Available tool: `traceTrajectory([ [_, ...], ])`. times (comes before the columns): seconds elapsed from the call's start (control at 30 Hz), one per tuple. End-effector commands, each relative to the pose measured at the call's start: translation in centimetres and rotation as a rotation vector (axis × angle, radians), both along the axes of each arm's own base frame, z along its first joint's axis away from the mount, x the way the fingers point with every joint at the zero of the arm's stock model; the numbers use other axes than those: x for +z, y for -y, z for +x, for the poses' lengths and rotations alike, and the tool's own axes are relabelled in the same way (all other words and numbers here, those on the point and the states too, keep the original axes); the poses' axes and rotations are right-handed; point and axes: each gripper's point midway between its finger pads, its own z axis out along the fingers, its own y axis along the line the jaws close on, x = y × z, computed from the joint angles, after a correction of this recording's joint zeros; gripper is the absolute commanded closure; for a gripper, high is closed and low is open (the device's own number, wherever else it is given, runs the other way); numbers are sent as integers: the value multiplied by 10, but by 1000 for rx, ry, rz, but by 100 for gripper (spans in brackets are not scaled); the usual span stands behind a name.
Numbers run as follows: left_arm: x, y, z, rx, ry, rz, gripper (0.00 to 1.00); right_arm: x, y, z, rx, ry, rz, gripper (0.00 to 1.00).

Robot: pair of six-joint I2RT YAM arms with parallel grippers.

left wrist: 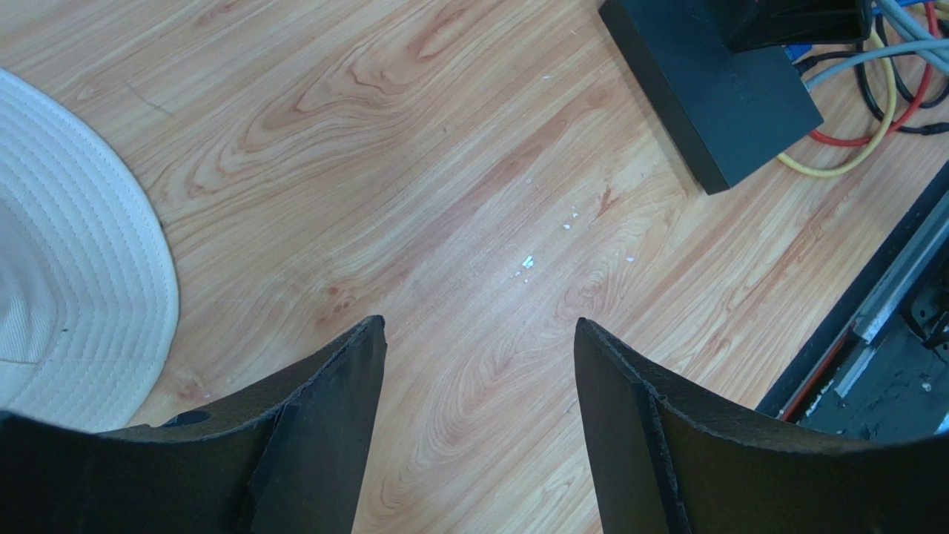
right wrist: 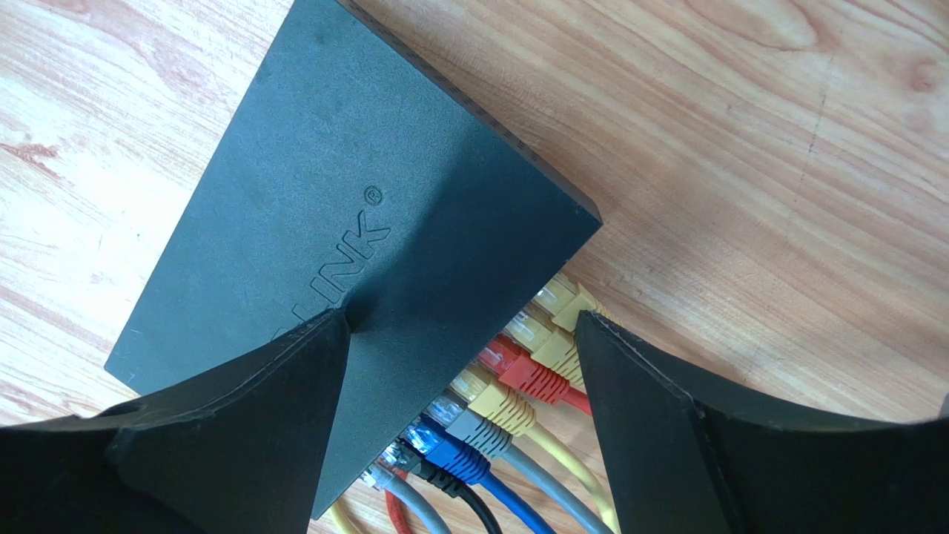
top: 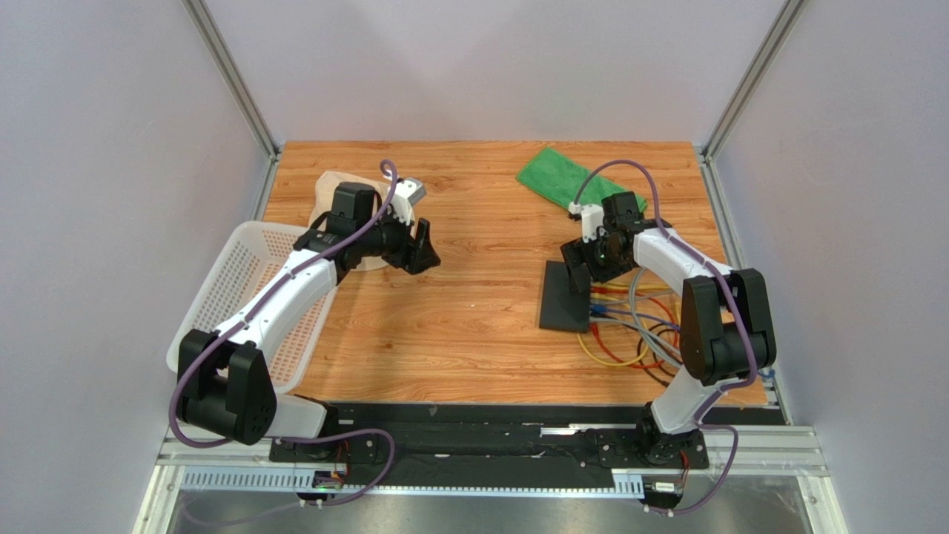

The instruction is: Pull the plug from the switch port

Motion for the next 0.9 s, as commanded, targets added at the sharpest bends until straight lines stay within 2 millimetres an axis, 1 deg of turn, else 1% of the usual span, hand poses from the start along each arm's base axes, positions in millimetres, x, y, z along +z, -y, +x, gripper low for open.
traceTrajectory([
  [0.0,3,0,3,-2,20,-13,28,-24,5,-18,46,-70,-21,18],
  [0.03,4,0,4,0,24,-11,28,-31,5,-21,53,-104,-24,18],
  [0.13,3,0,4,1,22,-9,28,-34,0,-22,59,-119,-10,18],
  [0.27,1,-1,4,5,20,-6,28,-33,-20,-24,105,-112,4,18],
  [0.37,1,-2,4,11,21,-1,28,-32,-41,-24,98,-120,45,18],
  [0.4,1,-2,4,11,22,-1,28,-29,-51,-25,115,-116,55,18],
  [0.47,0,-3,4,1,36,11,28,-29,-62,-25,139,-112,57,18],
  [0.5,0,-4,4,4,37,13,28,-29,-72,-27,157,-113,59,18],
  [0.57,-2,-6,4,7,39,18,28,-30,-83,-23,174,-111,68,18],
  [0.6,0,-6,4,8,46,19,28,-30,-93,-24,192,-108,71,18],
  [0.63,-2,-8,4,10,45,23,28,-30,-100,-19,201,-105,72,18],
  [0.7,-2,-10,3,14,49,29,28,-29,-116,-18,236,-98,76,18],
  [0.73,-3,-11,3,14,56,37,28,-32,-121,-17,237,-106,74,18],
  [0.77,-4,-12,3,13,56,41,28,-26,-129,-11,247,-87,83,18],
  [0.8,-3,-13,2,13,66,48,28,-29,-139,-13,266,-91,83,18],
  [0.83,-3,-14,2,10,69,52,28,-27,-146,-11,270,-85,88,18],
  [0.87,-4,-15,2,10,71,57,28,-22,-154,-6,271,-65,94,18],
])
